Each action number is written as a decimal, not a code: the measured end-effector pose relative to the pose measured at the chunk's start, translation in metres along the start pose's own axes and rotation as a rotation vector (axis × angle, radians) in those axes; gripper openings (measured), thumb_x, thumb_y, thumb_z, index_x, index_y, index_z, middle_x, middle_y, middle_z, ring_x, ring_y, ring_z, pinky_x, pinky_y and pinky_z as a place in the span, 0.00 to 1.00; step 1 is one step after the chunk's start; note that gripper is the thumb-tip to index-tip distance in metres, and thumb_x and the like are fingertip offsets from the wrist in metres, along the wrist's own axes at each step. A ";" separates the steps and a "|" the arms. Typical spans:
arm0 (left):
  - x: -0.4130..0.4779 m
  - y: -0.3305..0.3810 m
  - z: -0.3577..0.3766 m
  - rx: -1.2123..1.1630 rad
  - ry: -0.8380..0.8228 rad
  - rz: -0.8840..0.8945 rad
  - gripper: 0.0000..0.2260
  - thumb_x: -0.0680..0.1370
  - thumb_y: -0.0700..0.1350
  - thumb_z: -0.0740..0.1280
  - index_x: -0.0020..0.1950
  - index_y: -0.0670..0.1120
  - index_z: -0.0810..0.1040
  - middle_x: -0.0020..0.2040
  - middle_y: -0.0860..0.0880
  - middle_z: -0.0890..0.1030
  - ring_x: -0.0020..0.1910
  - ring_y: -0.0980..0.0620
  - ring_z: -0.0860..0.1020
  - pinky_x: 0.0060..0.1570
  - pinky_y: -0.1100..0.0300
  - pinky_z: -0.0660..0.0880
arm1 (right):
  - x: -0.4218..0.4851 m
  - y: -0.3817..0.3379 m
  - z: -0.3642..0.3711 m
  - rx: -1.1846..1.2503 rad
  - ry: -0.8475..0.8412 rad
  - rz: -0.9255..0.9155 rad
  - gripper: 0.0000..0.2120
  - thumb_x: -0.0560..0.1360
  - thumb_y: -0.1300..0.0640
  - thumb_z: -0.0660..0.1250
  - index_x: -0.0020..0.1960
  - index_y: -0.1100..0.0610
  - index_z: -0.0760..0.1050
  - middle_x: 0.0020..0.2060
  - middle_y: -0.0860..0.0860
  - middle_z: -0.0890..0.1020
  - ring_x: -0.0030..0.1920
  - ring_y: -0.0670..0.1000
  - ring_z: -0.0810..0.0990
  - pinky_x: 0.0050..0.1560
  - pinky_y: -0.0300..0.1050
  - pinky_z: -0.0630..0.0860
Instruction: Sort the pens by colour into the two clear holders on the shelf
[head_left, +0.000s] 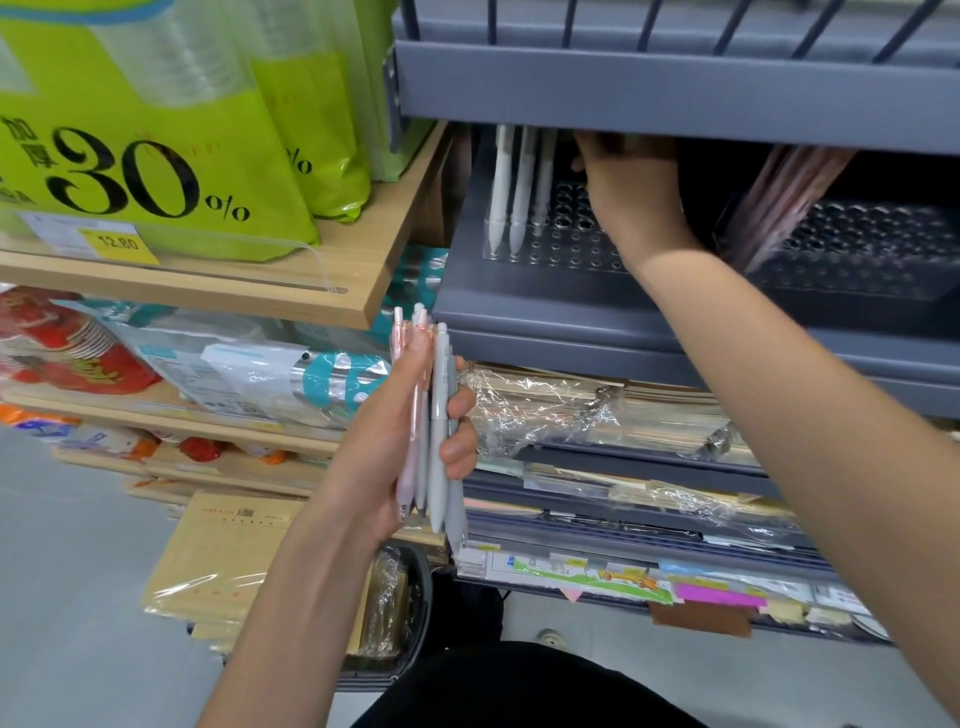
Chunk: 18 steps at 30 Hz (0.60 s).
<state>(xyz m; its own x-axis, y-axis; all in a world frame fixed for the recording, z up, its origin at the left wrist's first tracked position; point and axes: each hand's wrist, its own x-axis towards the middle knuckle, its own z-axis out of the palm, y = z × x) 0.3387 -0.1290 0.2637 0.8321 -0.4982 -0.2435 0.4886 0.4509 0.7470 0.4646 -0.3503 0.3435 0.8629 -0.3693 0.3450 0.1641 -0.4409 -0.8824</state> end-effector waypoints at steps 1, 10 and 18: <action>0.000 0.000 -0.001 -0.002 -0.003 0.000 0.19 0.75 0.62 0.69 0.50 0.47 0.72 0.34 0.50 0.72 0.23 0.54 0.68 0.22 0.62 0.68 | -0.003 -0.001 -0.002 0.057 0.041 -0.001 0.09 0.79 0.54 0.64 0.54 0.58 0.76 0.52 0.54 0.82 0.50 0.50 0.78 0.53 0.42 0.71; 0.003 -0.006 0.005 0.045 -0.064 0.062 0.10 0.73 0.37 0.61 0.53 0.44 0.70 0.35 0.47 0.73 0.23 0.52 0.68 0.22 0.60 0.68 | -0.080 -0.012 -0.030 0.016 -0.545 -0.069 0.04 0.74 0.52 0.71 0.43 0.50 0.84 0.34 0.45 0.84 0.30 0.38 0.77 0.33 0.30 0.71; 0.007 -0.013 0.028 0.175 -0.068 0.058 0.07 0.74 0.37 0.63 0.51 0.43 0.69 0.33 0.46 0.73 0.22 0.50 0.68 0.24 0.60 0.68 | -0.092 -0.013 -0.037 -0.027 -0.798 -0.128 0.04 0.73 0.56 0.74 0.47 0.53 0.84 0.42 0.48 0.86 0.42 0.41 0.80 0.49 0.42 0.77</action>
<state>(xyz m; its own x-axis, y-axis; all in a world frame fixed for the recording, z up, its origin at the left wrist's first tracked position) 0.3313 -0.1594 0.2698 0.8348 -0.5270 -0.1592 0.3825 0.3475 0.8561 0.3655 -0.3413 0.3352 0.9209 0.3764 0.1012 0.2818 -0.4634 -0.8402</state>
